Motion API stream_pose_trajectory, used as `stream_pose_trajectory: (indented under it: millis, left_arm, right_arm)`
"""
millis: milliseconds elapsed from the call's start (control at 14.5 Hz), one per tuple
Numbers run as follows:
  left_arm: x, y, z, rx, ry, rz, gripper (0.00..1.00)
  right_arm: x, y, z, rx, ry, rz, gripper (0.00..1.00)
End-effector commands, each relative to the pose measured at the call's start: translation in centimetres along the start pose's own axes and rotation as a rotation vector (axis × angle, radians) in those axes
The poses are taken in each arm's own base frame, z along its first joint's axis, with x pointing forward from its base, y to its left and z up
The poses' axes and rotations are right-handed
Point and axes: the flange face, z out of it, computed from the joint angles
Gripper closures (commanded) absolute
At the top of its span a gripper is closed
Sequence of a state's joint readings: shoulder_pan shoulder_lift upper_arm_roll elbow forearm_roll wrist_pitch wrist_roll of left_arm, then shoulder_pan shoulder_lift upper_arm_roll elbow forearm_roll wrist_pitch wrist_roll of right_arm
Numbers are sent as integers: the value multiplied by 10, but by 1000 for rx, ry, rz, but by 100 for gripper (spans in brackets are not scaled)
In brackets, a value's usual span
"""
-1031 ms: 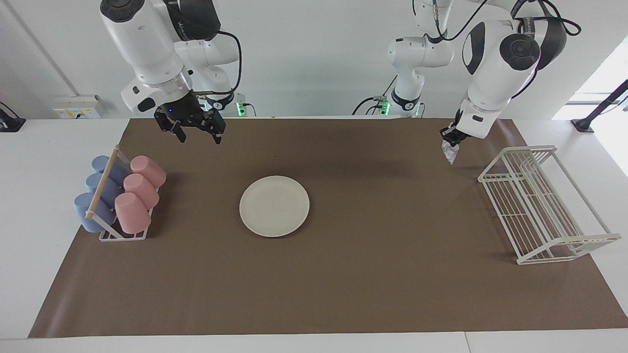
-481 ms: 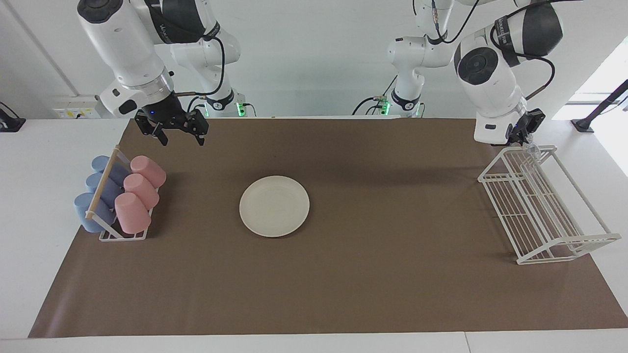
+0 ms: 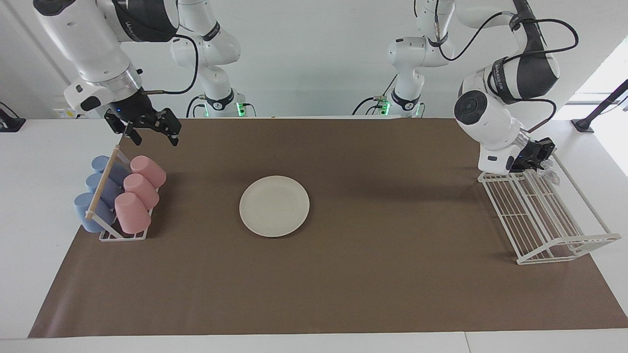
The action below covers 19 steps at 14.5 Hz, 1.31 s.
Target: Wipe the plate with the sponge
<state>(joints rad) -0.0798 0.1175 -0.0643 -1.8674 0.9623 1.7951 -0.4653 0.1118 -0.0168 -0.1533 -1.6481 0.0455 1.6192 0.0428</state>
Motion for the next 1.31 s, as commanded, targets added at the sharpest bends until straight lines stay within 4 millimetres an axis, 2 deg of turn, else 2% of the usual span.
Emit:
stream_pose_trajectory:
  millis: [0,138,481,894,962,1031,1100,1169,1238]
  left_arm:
    - [2,21,14,14,18,-72,100]
    - [3,31,14,12,17,-96,100]
    - [3,34,13,8,20,-110,100]
    - [2,38,11,-8,20,-146,99]
    - [2,39,11,-10,23,-144,87]
    - [2,39,11,-11,24,-146,53]
    - [3,39,11,-12,25,-147,23]
    - [3,38,11,-12,24,-154,20]
    - [3,38,11,-14,26,-155,13]
  right_arm:
    - [-2,9,-5,-20,-8,-18,0]
    - [-2,10,-6,-20,-5,-14,0]
    - [-4,4,-6,-17,-9,-24,0]
    - [-5,10,-6,-15,-12,-15,0]
    - [-4,8,-7,-15,-7,-15,0]
    - [-4,5,-7,-13,-6,-18,0]
    - [-4,4,-7,-11,-7,-20,0]
    - [-4,4,-7,-11,-9,-18,0]
    - [-4,4,-7,-13,-9,-18,0]
